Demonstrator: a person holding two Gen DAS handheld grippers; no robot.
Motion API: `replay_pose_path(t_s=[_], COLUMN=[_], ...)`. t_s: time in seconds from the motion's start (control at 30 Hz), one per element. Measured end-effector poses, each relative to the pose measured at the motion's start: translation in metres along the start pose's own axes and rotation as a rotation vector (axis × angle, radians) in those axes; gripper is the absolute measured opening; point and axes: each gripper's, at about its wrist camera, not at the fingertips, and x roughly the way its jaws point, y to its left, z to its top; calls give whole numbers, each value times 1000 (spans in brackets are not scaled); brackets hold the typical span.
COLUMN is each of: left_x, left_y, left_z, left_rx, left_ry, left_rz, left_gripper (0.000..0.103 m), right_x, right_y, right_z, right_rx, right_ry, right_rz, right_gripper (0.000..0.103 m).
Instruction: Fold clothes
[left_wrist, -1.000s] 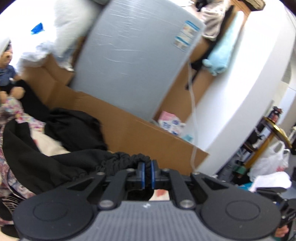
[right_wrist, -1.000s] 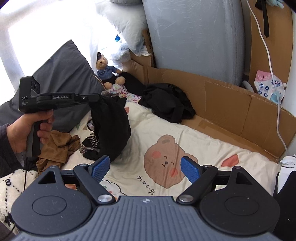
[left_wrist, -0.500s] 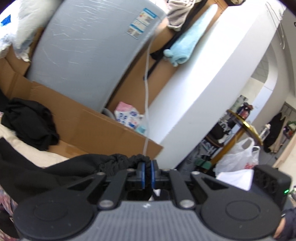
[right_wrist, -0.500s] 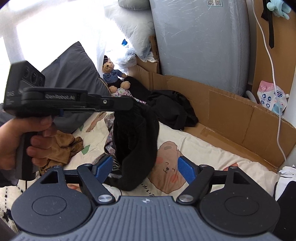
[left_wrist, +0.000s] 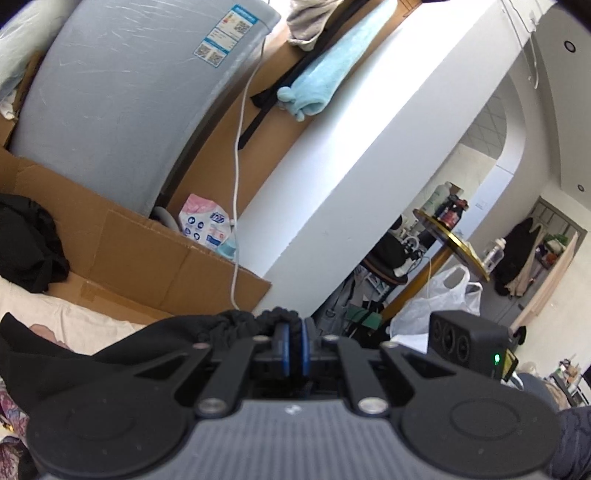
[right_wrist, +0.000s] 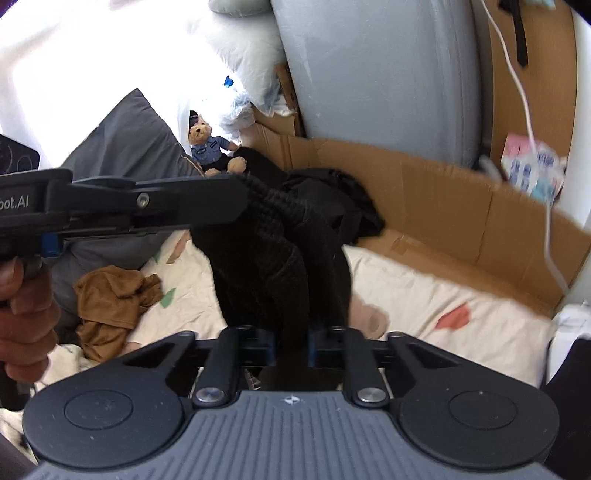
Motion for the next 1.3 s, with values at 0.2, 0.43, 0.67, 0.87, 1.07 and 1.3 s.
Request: replay_pose_path(t_s=[0.2,0.43,0.67,0.87,1.07,1.3], left_x=[1,-7,-15,2,27,50], left_y=[-14,-39,-60,-57,-40,-28], left_z=[4,18,27,19,17,15], left_rx=[26,47,63,37,6,-24], left_ry=[-10,-65,-115,-79,-59,-30], left_rz=[13,-7,-27,-50,-45,-32], left_gripper=[7,7,7,7,7,7], right_x=[-17,-51,-92,-100,-93,-73], right_y=[-17,-31,-34,-41,-53,-55], right_z=[9,25,41,39,31,24], right_rx=[48,87,81,38,21,-28], right_ry=[-45,-138,-243,-222,-165,-104], right_rz=[-14,2,26,4,-21,-64], right_gripper=[7,6,6,6,7,9])
